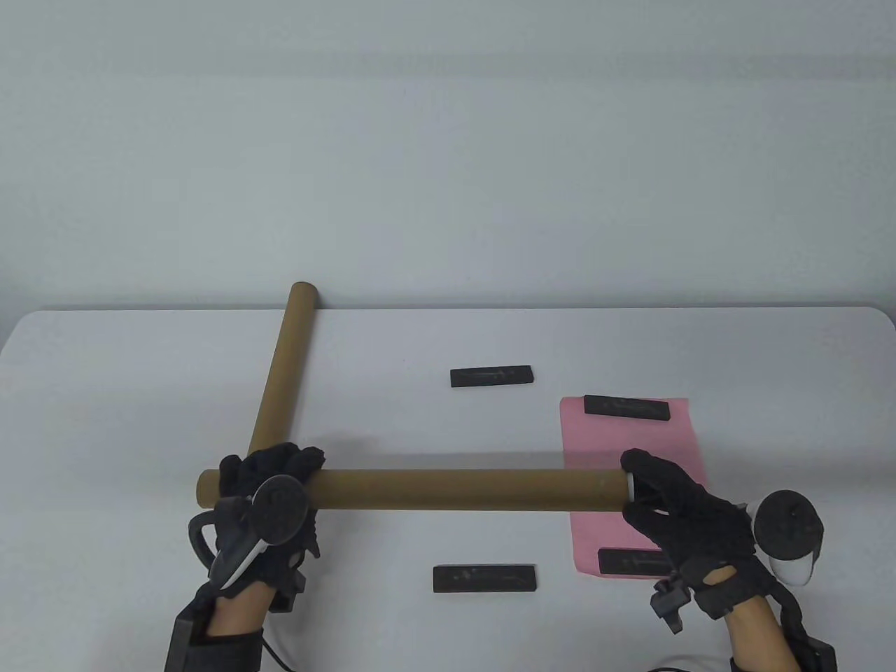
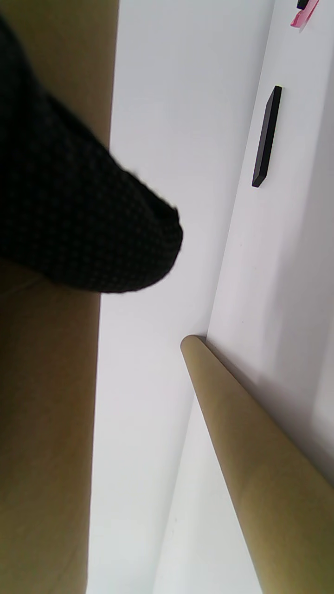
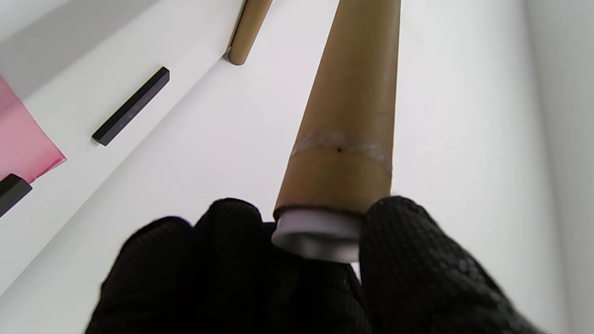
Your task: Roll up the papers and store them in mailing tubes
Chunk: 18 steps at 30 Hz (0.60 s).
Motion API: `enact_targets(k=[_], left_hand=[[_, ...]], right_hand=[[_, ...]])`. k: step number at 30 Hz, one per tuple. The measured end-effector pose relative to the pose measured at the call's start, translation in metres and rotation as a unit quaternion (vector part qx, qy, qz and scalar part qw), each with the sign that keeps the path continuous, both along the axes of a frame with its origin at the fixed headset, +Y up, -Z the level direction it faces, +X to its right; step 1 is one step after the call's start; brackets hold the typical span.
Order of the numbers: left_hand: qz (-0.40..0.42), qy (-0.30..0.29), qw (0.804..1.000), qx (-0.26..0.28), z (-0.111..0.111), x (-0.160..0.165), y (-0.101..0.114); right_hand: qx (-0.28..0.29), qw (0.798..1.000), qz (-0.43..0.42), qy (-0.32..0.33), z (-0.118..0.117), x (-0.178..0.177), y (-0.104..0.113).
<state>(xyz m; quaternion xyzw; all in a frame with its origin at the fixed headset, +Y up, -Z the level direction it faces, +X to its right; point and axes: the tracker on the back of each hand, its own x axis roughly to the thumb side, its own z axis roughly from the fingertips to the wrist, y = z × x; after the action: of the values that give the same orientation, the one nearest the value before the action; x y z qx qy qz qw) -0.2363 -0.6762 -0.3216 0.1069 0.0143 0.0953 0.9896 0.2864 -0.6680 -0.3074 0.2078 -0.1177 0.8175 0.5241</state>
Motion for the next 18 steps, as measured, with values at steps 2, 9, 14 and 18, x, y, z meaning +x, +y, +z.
enact_targets(k=[2, 9, 14, 18], left_hand=[[-0.001, 0.002, 1.000, -0.004, 0.000, 0.002, 0.000], [-0.008, 0.006, 1.000, -0.015, 0.001, 0.015, 0.001], [-0.034, -0.005, 0.999, -0.021, 0.004, 0.026, 0.000], [-0.096, -0.019, 0.995, -0.033, 0.007, 0.037, 0.001]], right_hand=[[0.004, 1.000, 0.009, -0.012, 0.002, -0.005, -0.001], [0.013, 0.996, 0.069, -0.046, 0.005, -0.026, -0.010], [-0.008, 0.998, 0.057, -0.036, 0.004, -0.030, -0.016], [-0.009, 0.997, 0.058, -0.043, 0.002, -0.025, -0.017]])
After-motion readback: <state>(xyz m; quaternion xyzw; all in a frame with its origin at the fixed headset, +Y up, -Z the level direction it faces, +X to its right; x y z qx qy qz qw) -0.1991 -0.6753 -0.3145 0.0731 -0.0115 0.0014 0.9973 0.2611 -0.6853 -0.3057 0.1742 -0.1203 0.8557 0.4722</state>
